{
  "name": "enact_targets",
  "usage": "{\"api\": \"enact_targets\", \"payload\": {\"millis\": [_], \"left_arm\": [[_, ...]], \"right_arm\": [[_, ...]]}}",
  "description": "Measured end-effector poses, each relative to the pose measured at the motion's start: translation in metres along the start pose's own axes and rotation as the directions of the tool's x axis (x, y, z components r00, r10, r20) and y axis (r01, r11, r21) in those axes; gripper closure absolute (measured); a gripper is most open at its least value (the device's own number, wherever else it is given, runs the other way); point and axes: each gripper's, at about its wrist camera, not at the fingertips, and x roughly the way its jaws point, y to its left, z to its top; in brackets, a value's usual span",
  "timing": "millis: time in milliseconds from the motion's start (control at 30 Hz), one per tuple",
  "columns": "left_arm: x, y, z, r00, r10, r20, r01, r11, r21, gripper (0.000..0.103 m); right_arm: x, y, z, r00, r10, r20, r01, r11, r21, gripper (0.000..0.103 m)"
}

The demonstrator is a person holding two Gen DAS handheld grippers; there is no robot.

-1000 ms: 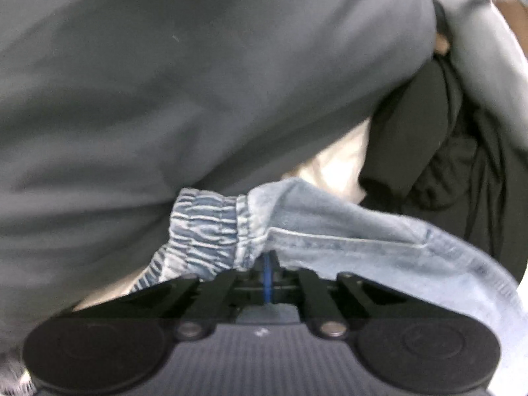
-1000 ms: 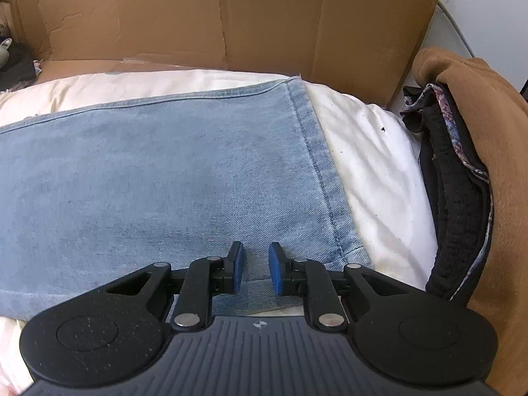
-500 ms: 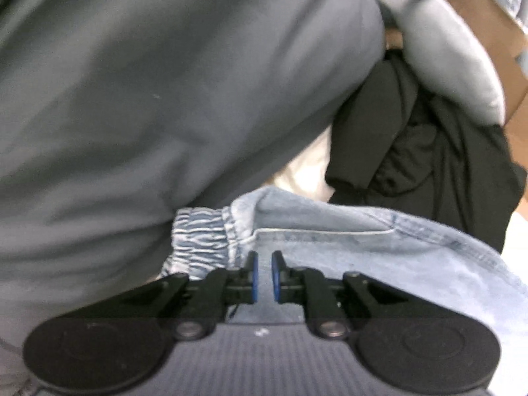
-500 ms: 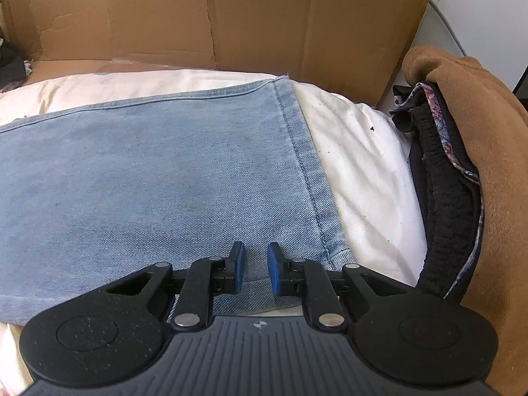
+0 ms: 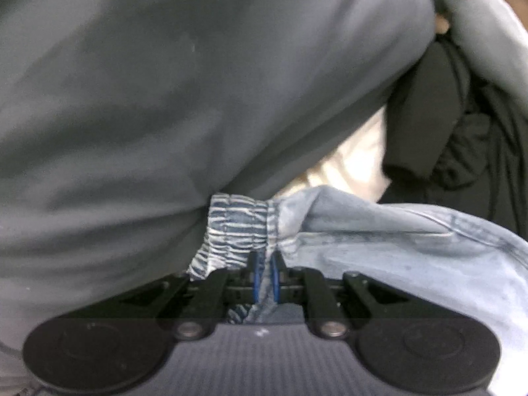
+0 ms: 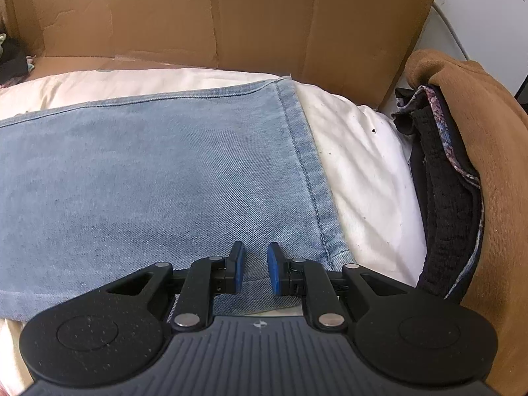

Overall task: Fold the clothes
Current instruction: 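Close the left tool on the elastic waistband of the jeans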

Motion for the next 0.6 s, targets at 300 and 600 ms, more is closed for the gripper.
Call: {"api": "enact_targets", "payload": {"millis": [300, 600], "left_arm": [[0.02, -0.007, 0.006, 1.0, 0.023, -0.004, -0.023, 0.995, 0.096, 0.093], [-0.023, -0.009, 0.017, 0.998, 0.007, -0.058, -0.001, 0.994, 0.109, 0.087]], "right_arm": [[0.004, 0.001, 0.003, 1.0, -0.023, -0.015, 0.023, 0.999, -0.022, 0.083], [0.017, 0.0, 0.016, 0.993, -0.118, -0.016, 0.117, 0.992, -0.042, 0.081]]}}
